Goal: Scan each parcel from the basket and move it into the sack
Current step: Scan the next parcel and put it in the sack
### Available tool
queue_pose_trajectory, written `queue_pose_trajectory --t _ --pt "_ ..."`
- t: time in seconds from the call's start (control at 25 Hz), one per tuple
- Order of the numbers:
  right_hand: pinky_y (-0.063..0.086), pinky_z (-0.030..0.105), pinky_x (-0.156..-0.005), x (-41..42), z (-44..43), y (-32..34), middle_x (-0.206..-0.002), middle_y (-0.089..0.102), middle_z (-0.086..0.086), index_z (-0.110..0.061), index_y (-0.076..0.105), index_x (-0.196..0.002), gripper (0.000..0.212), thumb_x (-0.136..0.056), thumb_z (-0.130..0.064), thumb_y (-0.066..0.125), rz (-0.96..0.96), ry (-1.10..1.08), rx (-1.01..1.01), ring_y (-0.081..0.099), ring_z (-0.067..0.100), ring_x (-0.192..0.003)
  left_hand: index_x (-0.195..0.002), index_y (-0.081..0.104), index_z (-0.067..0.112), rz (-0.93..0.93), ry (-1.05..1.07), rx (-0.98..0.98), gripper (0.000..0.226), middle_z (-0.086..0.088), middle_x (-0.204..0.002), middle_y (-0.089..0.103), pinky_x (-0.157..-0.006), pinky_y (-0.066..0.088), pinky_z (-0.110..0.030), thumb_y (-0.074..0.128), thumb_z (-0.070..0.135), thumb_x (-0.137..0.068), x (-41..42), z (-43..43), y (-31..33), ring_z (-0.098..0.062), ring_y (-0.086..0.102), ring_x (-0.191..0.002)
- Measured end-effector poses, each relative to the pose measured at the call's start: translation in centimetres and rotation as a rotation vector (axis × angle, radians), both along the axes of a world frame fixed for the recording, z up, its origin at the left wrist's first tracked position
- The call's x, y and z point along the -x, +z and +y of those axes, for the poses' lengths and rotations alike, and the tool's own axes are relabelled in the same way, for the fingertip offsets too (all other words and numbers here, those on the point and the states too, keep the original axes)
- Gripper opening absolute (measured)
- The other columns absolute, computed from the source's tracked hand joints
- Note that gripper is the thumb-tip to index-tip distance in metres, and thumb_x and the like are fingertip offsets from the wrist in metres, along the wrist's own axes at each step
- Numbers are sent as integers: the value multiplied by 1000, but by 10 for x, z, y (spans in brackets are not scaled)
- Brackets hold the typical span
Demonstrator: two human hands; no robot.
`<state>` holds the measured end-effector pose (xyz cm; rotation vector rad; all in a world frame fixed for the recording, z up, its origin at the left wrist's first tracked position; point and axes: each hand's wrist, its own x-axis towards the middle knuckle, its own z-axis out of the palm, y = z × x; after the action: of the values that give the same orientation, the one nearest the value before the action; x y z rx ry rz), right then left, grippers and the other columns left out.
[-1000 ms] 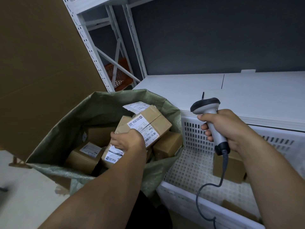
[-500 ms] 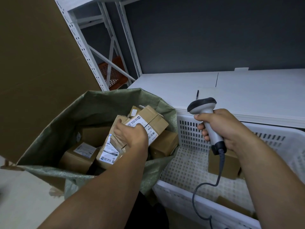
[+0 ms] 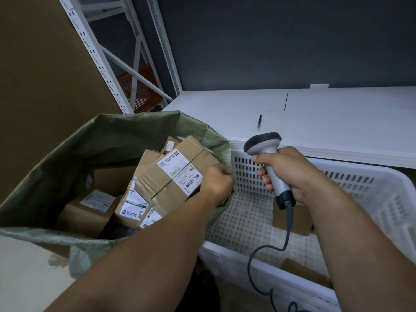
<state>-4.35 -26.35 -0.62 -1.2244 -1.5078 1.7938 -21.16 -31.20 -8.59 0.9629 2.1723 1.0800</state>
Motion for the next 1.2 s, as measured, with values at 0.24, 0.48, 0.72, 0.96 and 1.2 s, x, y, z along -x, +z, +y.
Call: queue_pose_trajectory --t 0.24,0.48,0.72,0.96,1.2 --pt "48 27 -48 5 9 -11 -73 62 12 1 69 -97 18 -93 -16 70 -18 -7 8 54 17 -48 -116 61 15 741 -435 623 25 -6 -105 64 -75 50 -33 61 23 -92 -15 17 -34 -27 65 -97" --pt "47 26 -46 6 18 -19 -71 61 11 2 69 -99 20 -93 -16 71 -9 -39 34 54 16 -46 -128 59 14 1019 -600 821 28 -5 -128 64 -82 51 -36 52 11 -101 -17 38 -57 -26 64 -117" --pt "47 27 -47 5 25 -24 -72 62 12 0 69 -97 18 -93 -17 71 -32 -44 31 54 17 -47 -128 63 13 1115 -667 839 28 -5 -129 64 -90 52 -37 51 10 -103 -16 52 -70 -26 63 -120" --pt "47 27 -46 6 19 -19 -74 62 13 1 67 -98 18 -94 -16 70 -62 -39 7 54 18 -50 -125 62 15 914 -461 670 29 -6 -125 66 -89 53 -38 52 23 -99 0 38 -41 -27 65 -114" --pt "46 29 -48 14 4 -5 -77 62 14 3 67 -101 21 -93 -16 70 -27 -23 -19 54 19 -52 -115 69 11 404 107 342 35 -13 -120 68 -92 50 -37 51 33 -94 42 -4 30 -34 65 -111"
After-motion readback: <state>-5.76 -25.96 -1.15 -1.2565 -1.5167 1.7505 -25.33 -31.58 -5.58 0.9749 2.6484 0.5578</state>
